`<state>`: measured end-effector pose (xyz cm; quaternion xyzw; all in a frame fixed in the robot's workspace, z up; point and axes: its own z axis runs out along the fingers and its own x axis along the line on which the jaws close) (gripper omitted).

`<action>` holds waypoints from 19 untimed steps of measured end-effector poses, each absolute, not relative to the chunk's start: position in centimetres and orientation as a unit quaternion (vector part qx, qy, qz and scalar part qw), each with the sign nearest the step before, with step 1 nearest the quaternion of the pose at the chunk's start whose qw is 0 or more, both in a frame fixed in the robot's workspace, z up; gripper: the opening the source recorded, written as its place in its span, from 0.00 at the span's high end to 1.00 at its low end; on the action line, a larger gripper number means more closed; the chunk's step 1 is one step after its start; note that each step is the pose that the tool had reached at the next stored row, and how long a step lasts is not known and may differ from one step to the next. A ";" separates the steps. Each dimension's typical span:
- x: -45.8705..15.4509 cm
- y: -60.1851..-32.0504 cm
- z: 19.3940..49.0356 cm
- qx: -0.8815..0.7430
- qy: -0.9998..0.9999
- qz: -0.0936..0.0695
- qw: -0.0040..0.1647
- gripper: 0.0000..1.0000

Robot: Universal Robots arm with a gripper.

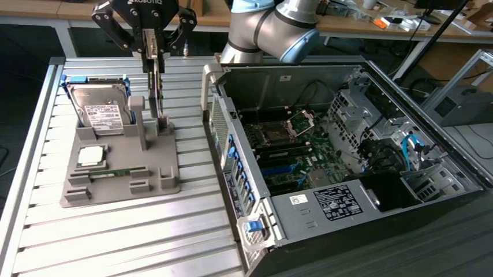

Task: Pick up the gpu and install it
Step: 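Pick up the gpu and move the gpu toward the slot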

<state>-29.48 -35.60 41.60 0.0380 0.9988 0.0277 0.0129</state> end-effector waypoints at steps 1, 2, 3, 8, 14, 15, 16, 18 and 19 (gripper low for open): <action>-29.5 -35.6 41.7 0.038 0.999 0.028 0.013 0.73; -29.5 -35.6 41.7 0.038 0.999 0.028 0.013 0.73; -29.5 -35.6 41.7 0.038 0.999 0.028 0.013 0.73; -29.5 -35.6 41.8 0.038 0.999 0.028 0.013 0.73; -29.5 -35.6 41.9 0.038 0.999 0.028 0.013 0.73; -29.5 -35.6 41.9 0.038 0.999 0.028 0.013 0.73; -29.5 -35.6 42.0 0.038 0.999 0.028 0.013 0.73; -29.5 -35.6 42.0 0.038 0.999 0.028 0.013 0.73; -29.5 -35.6 42.0 0.038 0.999 0.028 0.013 0.73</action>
